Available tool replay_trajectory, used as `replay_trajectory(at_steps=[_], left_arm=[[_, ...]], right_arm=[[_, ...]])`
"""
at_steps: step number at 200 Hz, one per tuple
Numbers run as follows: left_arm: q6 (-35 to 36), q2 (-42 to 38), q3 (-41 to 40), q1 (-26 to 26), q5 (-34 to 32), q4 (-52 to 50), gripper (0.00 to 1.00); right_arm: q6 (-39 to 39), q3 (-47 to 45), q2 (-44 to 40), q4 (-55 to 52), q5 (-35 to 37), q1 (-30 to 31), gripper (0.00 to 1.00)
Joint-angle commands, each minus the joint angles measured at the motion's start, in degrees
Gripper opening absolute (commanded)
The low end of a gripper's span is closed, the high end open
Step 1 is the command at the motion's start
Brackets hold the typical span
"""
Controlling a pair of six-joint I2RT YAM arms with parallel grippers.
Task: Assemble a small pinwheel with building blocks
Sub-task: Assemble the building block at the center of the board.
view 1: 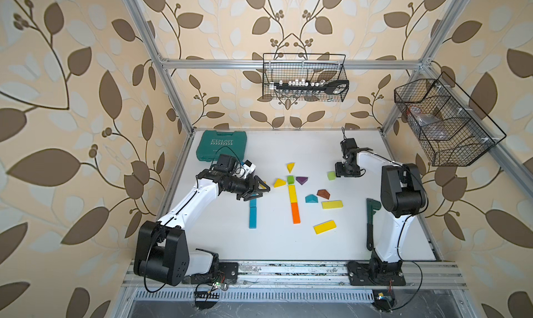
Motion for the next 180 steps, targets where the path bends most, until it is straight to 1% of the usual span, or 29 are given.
replay_trajectory(at_steps=[1,29,42,72,119,156,180], left_arm=[[0.93,-0.06,-0.15,0.46,0.39,0.53,0.55],[0.92,0.03,-0.35,0.46,0.47,0.7,0.55],[0.94,0.11,-0.41,0.46,0.47,0.77,0.55],[0.97,0.46,-0.12,0.46,0.56,0.87,0.55],[0.96,1.12,0.03,0.46,0.82,1.01,0.55],[0.93,1.38,0.24,0.46,1.11,1.06,0.55],[0.9,1.66,0.34,0.46,1.17,1.14,0.55]], right_arm=[[0.08,1.46,0.94,-2.0,-1.4,-0.19,0.71],[-0.1,1.64,0.28,-2.19,-2.28,-0.27,0.73],[-0.1,1.34,-0.45,-1.52,-3.38,-0.42,0.71],[-0.01,1.2,-1.62,-0.85,-6.44,-0.95,0.71],[-1.43,0.93,-1.93,-0.02,-8.64,-1.39,0.7],[-3.35,1.01,-3.32,-0.83,-12.27,-2.3,0.72],[-3.23,1.36,-4.01,-0.7,-16.7,-3.5,0.74]])
